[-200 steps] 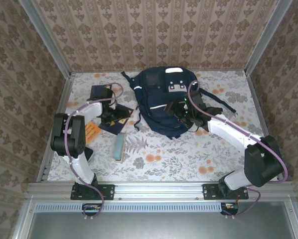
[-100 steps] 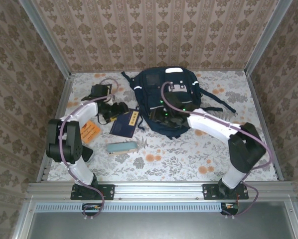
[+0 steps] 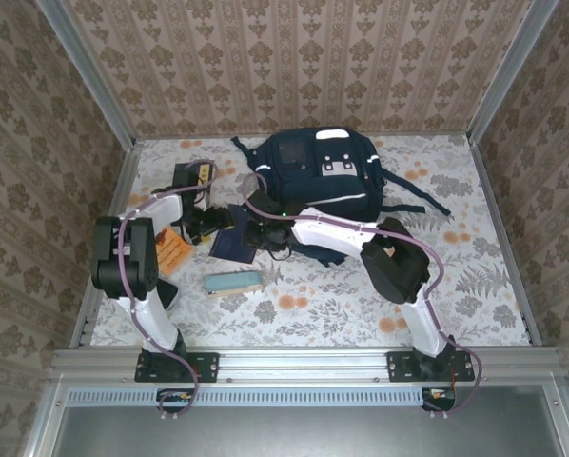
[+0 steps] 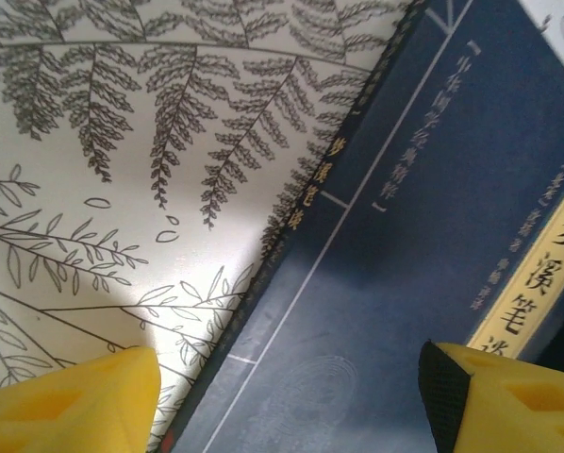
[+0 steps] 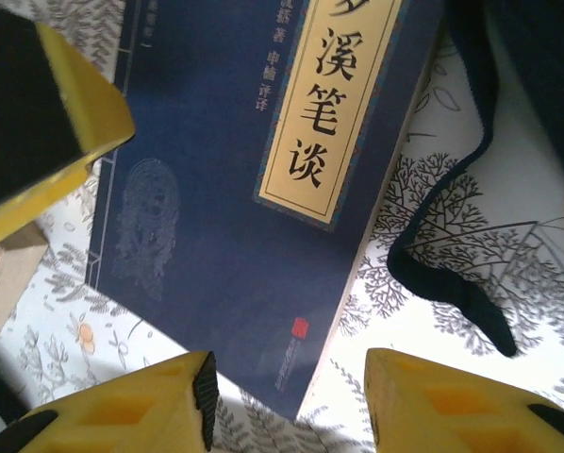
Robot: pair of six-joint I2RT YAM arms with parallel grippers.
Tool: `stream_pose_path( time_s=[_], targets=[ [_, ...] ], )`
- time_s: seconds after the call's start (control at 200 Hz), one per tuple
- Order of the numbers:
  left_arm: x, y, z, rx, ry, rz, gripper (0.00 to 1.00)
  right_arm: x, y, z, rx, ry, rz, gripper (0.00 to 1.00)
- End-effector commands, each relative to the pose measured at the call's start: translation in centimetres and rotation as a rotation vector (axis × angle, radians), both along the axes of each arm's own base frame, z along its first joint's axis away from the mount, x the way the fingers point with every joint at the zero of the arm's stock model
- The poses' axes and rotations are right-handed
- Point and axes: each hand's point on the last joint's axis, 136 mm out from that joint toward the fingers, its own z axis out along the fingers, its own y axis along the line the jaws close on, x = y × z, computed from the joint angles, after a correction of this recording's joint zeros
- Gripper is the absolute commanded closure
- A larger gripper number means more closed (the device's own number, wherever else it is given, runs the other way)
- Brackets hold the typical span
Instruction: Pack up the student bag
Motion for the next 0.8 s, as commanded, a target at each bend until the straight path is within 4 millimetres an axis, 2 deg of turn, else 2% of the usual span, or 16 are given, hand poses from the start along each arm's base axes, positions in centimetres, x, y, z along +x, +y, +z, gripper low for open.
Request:
stream_pose_path(
  time_s=[0.0, 0.13, 0.18, 0.255, 0.36, 0.575, 0.795],
  targets=[
    [-1.0, 0.3, -1.0, 0.008, 0.037, -0.024, 0.26, 0.4, 0.2, -1.2, -0.008, 0.050, -0.046, 0.56],
    [-1.4, -0.1, -1.4, -0.018, 0.049, -0.041, 0.30, 0.7, 0.4, -2.6, -0.026, 0.069, -0.069, 0.57],
    [-1.6, -0.4, -1.4, -0.039, 0.051, -0.051, 0.30, 0.5, -0.2, -3.5, -0.063, 0.096, -0.082, 0.56],
    [-1.9, -1.1, -1.1, -0.076, 0.050, -0.073, 0.30, 0.7, -0.6, -4.1, -0.088, 0.105, -0.089, 0.48],
    [-2.2, -2.1, -0.3, -0.143, 0.031, -0.108, 0.30, 1.1, -1.0, -5.0, -0.091, 0.125, -0.088, 0.46],
    [-2.3, -4.1, 0.9, -0.267, -0.005, -0.147, 0.36, 1.0, -0.4, -6.3, -0.052, 0.179, -0.045, 0.55],
    [-2.6, -7.3, 3.7, -0.440, -0.070, -0.218, 0.43, 0.6, -0.2, -6.8, -0.044, 0.202, -0.017, 0.60]
  ],
)
